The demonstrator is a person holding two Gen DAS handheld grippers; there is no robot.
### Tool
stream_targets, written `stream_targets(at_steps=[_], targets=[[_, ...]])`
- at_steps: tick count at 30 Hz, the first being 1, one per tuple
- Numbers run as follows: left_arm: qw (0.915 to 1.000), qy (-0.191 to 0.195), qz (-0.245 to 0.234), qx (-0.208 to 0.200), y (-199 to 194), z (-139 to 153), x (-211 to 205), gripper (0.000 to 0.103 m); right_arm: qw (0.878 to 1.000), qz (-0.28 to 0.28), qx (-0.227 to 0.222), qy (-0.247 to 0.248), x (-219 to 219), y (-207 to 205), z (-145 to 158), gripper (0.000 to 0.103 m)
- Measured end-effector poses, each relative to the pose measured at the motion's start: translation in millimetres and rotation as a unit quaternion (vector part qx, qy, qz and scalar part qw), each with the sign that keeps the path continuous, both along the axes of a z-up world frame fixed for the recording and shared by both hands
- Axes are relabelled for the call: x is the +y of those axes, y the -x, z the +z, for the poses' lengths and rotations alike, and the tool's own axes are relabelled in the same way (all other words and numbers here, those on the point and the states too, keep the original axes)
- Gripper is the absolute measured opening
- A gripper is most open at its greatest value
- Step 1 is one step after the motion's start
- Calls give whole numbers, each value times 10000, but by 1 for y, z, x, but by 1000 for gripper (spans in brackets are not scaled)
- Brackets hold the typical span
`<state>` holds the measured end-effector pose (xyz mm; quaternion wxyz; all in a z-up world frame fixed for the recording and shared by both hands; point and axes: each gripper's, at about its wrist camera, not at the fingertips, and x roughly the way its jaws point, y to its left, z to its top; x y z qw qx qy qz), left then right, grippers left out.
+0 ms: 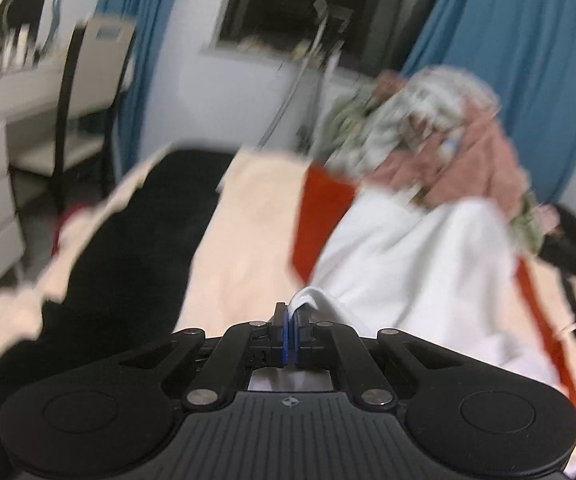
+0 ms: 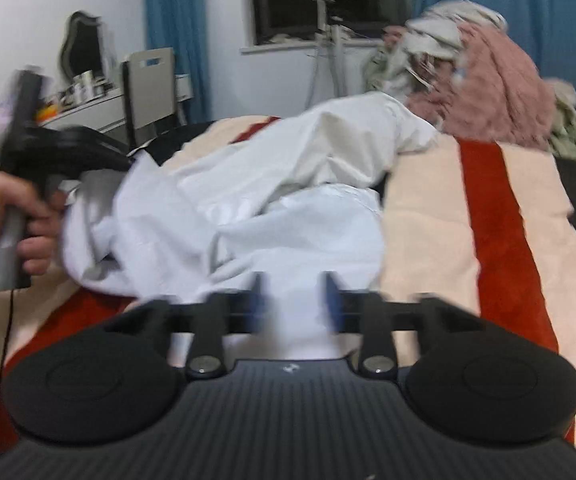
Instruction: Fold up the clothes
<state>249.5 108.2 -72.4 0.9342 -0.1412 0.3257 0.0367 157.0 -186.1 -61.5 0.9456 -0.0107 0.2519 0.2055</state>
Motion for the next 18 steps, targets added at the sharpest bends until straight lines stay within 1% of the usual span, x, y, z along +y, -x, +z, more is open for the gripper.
stream_targets(at_steps=[1, 2, 3, 4, 5, 6, 8, 9, 10, 11, 12, 14, 15, 16, 18], targets=[[9997, 12, -84, 216, -4, -5, 2, 4, 9998, 155, -100, 45, 5, 3, 0, 65], [9995, -16, -130, 276, -4, -6, 2, 5, 9993, 314, -202, 88, 9, 6, 1, 64], [9996, -67, -137, 250, -2, -4, 2, 8, 9983, 473, -304, 132, 14, 9, 2, 63], [9996, -111, -144, 236, 0, 0, 1, 16, 9969, 651, -381, 242, 20, 14, 2, 64], [9994, -129, -182, 258, 2, 4, 0, 20, 9949, 830, -457, 356, 26, 20, 2, 64], [9994, -176, -187, 252, 4, 8, 0, 27, 9924, 966, -547, 538, 33, 25, 1, 63], [9991, -313, -191, 199, 12, 17, -3, 46, 9853, 1122, -675, 1099, 50, 33, -9, 64], [9988, -431, -203, 150, 16, 23, -4, 59, 9812, 1168, -697, 1369, 57, 35, -14, 64], [9981, -580, -205, 81, 22, 28, -5, 63, 9763, 1214, -718, 1639, 65, 36, -20, 63], [9972, -709, -227, 21, 29, 34, -9, 64, 9707, 1258, -739, 1907, 72, 38, -25, 63], [9964, -812, -258, -33, 38, 40, -12, 66, 9671, 1255, -749, 2083, 77, 37, -30, 63], [9945, -978, -321, -178, 59, 52, -16, 71, 9647, 1017, -802, 2294, 82, 33, -35, 63], [9936, -1038, -350, -275, 71, 57, -19, 75, 9663, 852, -843, 2276, 81, 32, -35, 63], [9923, -1091, -435, -387, 82, 63, -23, 78, 9709, 622, -877, 2138, 75, 29, -31, 63], [9882, -1217, -703, -606, 103, 72, -36, 81, 9783, 151, -941, 1840, 63, 24, -22, 63]])
